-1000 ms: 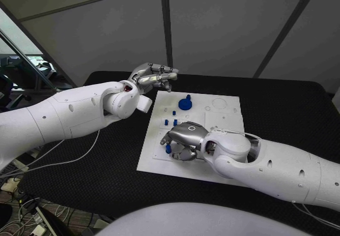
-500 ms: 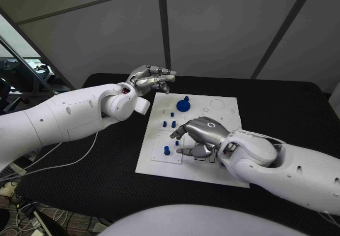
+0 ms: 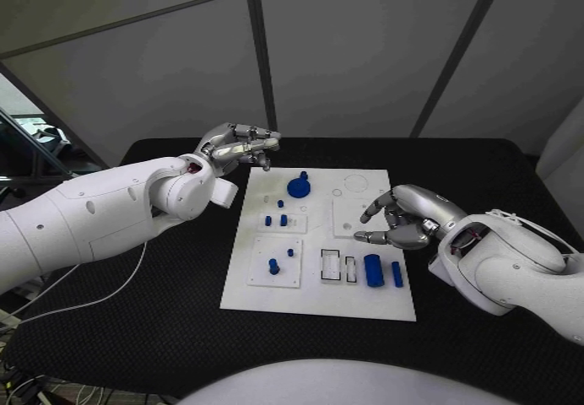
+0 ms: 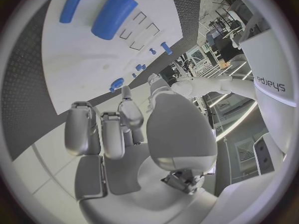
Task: Assemble the parts on the task board
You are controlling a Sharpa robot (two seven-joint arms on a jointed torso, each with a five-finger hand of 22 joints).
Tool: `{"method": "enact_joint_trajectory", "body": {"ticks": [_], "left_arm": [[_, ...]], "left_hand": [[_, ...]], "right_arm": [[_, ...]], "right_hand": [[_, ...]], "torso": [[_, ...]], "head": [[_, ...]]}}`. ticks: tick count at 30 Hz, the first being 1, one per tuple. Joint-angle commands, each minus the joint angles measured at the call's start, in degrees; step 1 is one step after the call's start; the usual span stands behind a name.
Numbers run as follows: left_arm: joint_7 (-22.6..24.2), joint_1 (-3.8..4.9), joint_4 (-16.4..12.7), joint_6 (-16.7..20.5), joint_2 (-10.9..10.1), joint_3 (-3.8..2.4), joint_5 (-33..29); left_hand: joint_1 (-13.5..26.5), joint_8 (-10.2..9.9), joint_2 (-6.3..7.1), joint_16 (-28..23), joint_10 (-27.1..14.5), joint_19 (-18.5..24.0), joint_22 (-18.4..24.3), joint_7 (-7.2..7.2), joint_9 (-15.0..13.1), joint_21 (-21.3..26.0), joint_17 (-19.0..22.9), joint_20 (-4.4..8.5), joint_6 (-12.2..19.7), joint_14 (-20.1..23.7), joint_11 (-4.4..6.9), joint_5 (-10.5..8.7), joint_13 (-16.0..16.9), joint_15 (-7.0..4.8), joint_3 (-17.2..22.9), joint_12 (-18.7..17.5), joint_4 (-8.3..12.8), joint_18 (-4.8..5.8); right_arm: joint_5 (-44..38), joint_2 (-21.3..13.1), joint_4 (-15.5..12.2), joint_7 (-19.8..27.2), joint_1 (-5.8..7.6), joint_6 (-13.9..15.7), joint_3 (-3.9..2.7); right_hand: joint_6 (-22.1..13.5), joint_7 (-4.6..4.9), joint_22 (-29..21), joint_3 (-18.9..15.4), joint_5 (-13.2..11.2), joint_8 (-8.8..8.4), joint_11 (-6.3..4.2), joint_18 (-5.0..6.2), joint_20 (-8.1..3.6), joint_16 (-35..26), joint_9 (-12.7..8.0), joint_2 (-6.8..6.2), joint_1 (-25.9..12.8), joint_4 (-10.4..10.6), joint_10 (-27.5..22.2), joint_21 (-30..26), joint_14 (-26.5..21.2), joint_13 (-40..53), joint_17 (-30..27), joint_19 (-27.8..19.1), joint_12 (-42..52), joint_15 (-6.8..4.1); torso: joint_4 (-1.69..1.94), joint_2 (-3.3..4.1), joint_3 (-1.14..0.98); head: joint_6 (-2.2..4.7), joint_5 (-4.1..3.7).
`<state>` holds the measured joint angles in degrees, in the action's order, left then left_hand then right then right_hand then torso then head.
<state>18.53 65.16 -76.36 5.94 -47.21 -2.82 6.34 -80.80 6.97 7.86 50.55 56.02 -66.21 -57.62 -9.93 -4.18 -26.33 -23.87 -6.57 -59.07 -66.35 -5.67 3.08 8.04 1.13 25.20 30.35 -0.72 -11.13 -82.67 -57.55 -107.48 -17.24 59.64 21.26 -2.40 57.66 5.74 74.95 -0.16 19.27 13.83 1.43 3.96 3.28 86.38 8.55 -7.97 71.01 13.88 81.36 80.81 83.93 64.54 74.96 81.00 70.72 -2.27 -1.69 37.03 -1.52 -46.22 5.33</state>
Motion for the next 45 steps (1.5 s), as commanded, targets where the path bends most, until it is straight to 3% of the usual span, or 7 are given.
{"method": "enact_joint_trajectory", "body": {"ticks": [1,8,10,14,29,39,45], "left_arm": [[0.5,0.1,-0.3,-0.2,-0.3,0.02,-0.2],[0.7,0.1,-0.4,-0.2,-0.4,0.06,-0.2],[0.8,0.09,-0.4,-0.2,-0.3,0.06,-0.2],[0.8,0.07,-0.4,-0.3,-0.2,0.08,-0.2],[0.8,0.06,-0.5,-0.2,-0.3,0.1,-0.2],[0.7,0.06,-0.4,-0.3,-0.4,0.1,-0.2],[0.6,0.07,-0.4,-0.3,-0.5,0.1,-0.2]], "left_hand": [[0.8,0.2,0.01,-0.3,-0.4,0.1,0.1,0.11,-0.1,0.3,0.1,-0.16,0.3,-0.3,-0.02,0.22,-0.1,-0.03,-0.2,0.4,-0.1,0.67],[0.9,0.3,0.03,-0.3,-0.4,0.1,0.1,0.12,-0.1,0.4,0.1,-0.17,0.3,-0.3,-0.02,0.22,-0.1,-0.02,-0.3,0.4,-0.1,0.67],[0.9,0.3,0.03,-0.3,-0.4,0.1,0.1,0.12,-0.1,0.4,0.1,-0.17,0.3,-0.3,-0.02,0.22,-0.1,-0.02,-0.3,0.4,-0.1,0.67],[1.0,0.3,0.02,-0.3,-0.4,0.1,0.2,0.12,-0.1,0.4,0.2,-0.18,0.3,-0.3,-0.02,0.22,-0.1,-0.01,-0.3,0.4,-0.2,0.67],[1.0,0.3,0.02,-0.3,-0.4,0.1,0.2,0.12,-0.1,0.4,0.2,-0.18,0.3,-0.3,-0.02,0.22,-0.1,-0.01,-0.3,0.4,-0.2,0.67],[1.0,0.3,-0.01,-0.4,-0.5,0.1,0.2,0.14,-0.1,0.4,0.2,-0.18,0.3,-0.3,0.0,0.23,-0.1,-0.02,-0.3,0.5,-0.2,0.66],[1.0,0.3,-0.01,-0.4,-0.5,0.1,0.2,0.14,-0.1,0.4,0.2,-0.18,0.3,-0.3,0.0,0.23,-0.1,-0.02,-0.3,0.5,-0.2,0.66]], "right_arm": [[4.6,-1.4,-1.2,-8.0,-0.33,-0.7,0.15],[5.3,-3.0,-2.4,-15.9,-1.26,-2.0,0.63],[4.8,-3.0,-2.7,-17.3,-1.6,-2.7,0.83],[3.2,-2.6,-2.7,-19.3,-2.39,-4.4,1.09],[2.6,-0.4,-2.0,-20.6,-4.15,-6.2,1.28],[2.5,0.8,-1.0,-20.9,-4.89,-9.6,1.35],[0.1,1.4,-0.6,-21.2,-5.09,-10.9,1.95]], "right_hand": [[-0.3,0.16,2.6,-2.5,0.5,1.85,-0.05,-0.94,0.51,1.2,1.1,0.81,0.4,2.0,1.4,0.8,5.0,8.6,8.9,0.8,6.8,-0.32],[-1.4,0.26,3.1,-5.5,1.3,3.7,-0.01,-1.04,0.65,2.0,2.4,2.1,-1.1,2.8,2.0,1.1,5.3,11.9,10.7,1.1,9.1,-0.15],[-1.7,0.27,3.3,-6.2,1.3,4.2,0.02,-1.07,0.68,2.1,2.8,2.12,-1.1,2.8,2.1,1.2,5.3,12.5,11.1,1.2,9.4,-0.12],[-1.9,0.19,3.7,-6.9,1.3,4.96,-0.02,-1.16,0.7,2.3,3.3,2.24,-1.3,2.8,2.4,1.5,5.4,13.3,11.7,1.4,9.9,-0.12],[-2.2,-0.01,4.0,-7.9,1.9,6.49,-0.16,-1.23,0.66,2.6,4.5,3.13,-1.7,2.9,2.5,1.7,5.5,14.0,12.3,1.6,10.1,-0.21],[-2.3,-0.17,4.1,-8.1,2.8,7.35,-0.3,-1.24,0.58,2.7,5.3,3.91,-1.3,2.7,2.4,1.7,5.6,14.1,12.5,1.7,10.0,-0.31],[-2.6,-0.23,4.1,-7.8,3.8,7.95,-0.37,-1.24,0.51,2.6,6.0,5.0,0.7,2.3,2.3,1.7,5.5,14.1,12.4,1.6,9.8,-0.38]], "torso": [[-0.15,-0.01,-0.05],[-0.16,-0.22,0.25],[-0.06,-0.17,0.18],[-0.14,-0.1,0.15],[-0.14,-0.09,0.16],[-0.2,-0.08,0.2],[-0.13,-0.08,0.19]], "head": [[-0.28,-0.73],[-0.3,-1.93],[0.08,-1.84],[0.02,-1.89],[-0.48,-1.61],[-0.55,-1.6],[-0.64,-1.58]]}}
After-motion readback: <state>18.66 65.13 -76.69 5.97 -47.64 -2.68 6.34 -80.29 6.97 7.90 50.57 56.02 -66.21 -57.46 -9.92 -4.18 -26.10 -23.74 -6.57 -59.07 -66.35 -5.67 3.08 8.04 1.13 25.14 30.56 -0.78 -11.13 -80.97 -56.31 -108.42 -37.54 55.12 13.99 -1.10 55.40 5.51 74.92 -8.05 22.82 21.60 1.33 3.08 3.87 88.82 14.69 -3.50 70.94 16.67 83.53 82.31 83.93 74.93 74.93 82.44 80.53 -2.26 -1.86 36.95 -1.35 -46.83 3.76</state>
